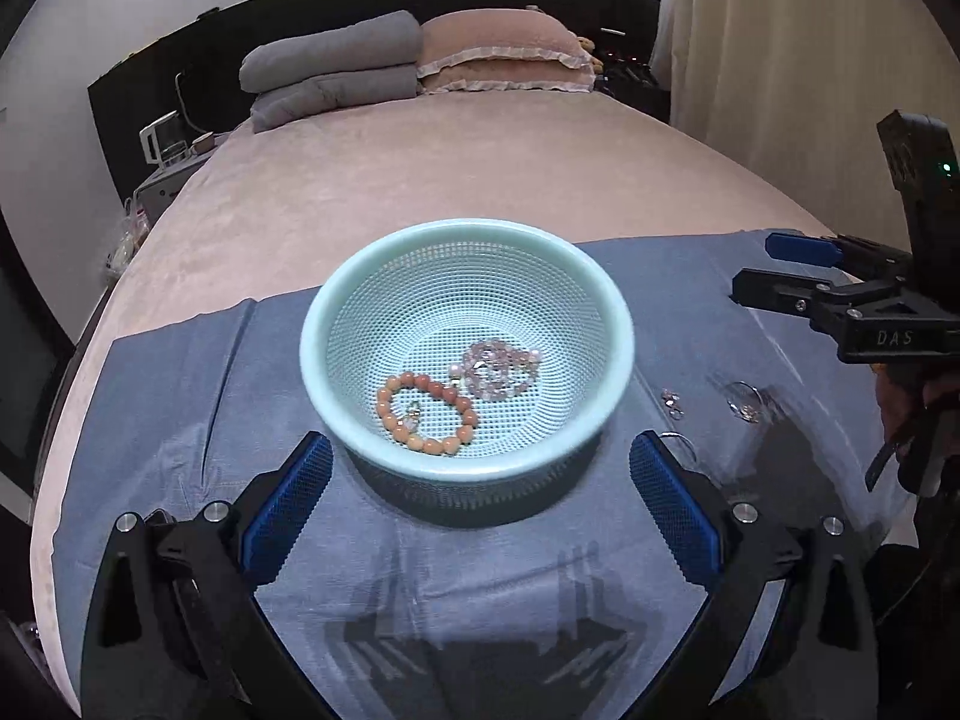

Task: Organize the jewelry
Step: 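Move the left gripper toward the silver hoop earring with charm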

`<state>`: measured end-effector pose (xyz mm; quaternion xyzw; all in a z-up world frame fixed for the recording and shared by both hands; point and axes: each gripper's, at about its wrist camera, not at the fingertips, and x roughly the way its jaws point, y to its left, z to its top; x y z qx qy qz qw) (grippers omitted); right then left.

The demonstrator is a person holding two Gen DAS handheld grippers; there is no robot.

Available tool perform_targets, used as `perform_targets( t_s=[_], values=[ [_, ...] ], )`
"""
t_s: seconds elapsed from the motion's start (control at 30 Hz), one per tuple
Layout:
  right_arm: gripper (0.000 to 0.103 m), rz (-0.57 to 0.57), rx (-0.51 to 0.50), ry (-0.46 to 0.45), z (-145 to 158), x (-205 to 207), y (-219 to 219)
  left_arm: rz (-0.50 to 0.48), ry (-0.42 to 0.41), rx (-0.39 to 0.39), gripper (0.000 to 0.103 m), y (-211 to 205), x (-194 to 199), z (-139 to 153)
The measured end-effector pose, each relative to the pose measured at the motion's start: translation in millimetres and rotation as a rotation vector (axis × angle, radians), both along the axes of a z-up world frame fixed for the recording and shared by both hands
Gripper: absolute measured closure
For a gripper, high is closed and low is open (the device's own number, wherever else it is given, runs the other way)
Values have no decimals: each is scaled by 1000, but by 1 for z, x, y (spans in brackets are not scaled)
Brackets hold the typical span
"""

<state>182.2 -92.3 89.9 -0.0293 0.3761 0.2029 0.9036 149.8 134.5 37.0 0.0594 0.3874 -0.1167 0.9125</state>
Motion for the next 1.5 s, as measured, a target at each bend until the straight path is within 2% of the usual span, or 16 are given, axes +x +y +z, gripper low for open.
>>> perform_targets(
  t_s=[0.13, 0.23, 0.33, 0.47, 0.53, 0.67, 0.8, 0.87, 0.93, 0.97, 1.13, 1.2, 1.27, 1.33, 1.4, 1.5],
  values=[
    [14, 4, -38, 1, -10, -12, -21, -96, -22, 30, 6, -30, -19, -5],
    [14, -1, -56, 15, -20, -19, -35, -160, -42, 79, 6, -55, -28, -14],
    [14, -1, -66, 38, -33, -25, -47, -248, -35, 111, 6, -81, -36, -31],
    [14, 9, -111, 62, -53, -29, -51, -316, -3, 146, 6, -106, -38, -57],
    [14, 21, -140, 72, -62, -31, -50, -310, 9, 156, 6, -115, -37, -70],
    [14, 46, -186, 84, -81, -32, -48, -306, 85, 76, 6, -114, -20, -94],
    [14, 17, -237, 72, -112, -31, -45, -242, 102, 65, 5, -112, 0, -117],
    [14, 0, -196, 96, -127, -28, -49, -217, 117, -5, 4, -105, 11, -125],
    [13, -26, -93, 126, -133, -23, -60, -189, 106, -21, 4, -104, 19, -128],
    [12, -28, -74, 144, -134, -19, -62, -187, 107, -21, 4, -105, 23, -130],
    [13, -30, -90, 149, -137, -14, -57, -161, 104, 0, 4, -115, 29, -137],
    [15, -23, -85, 140, -136, -17, -56, -153, 100, -1, 5, -116, 28, -137],
    [36, -10, -77, 125, -133, -21, -55, -151, 99, -4, 6, -115, 26, -136],
    [46, -6, -68, 123, -133, -21, -56, -152, 99, -3, 11, -118, 23, -135],
    [59, -18, -53, 124, -132, -21, -60, -165, 100, -4, 24, -121, 17, -133],
    [59, -19, -51, 117, -132, -23, -60, -178, 110, -6, 39, -126, 10, -129]
  ],
)
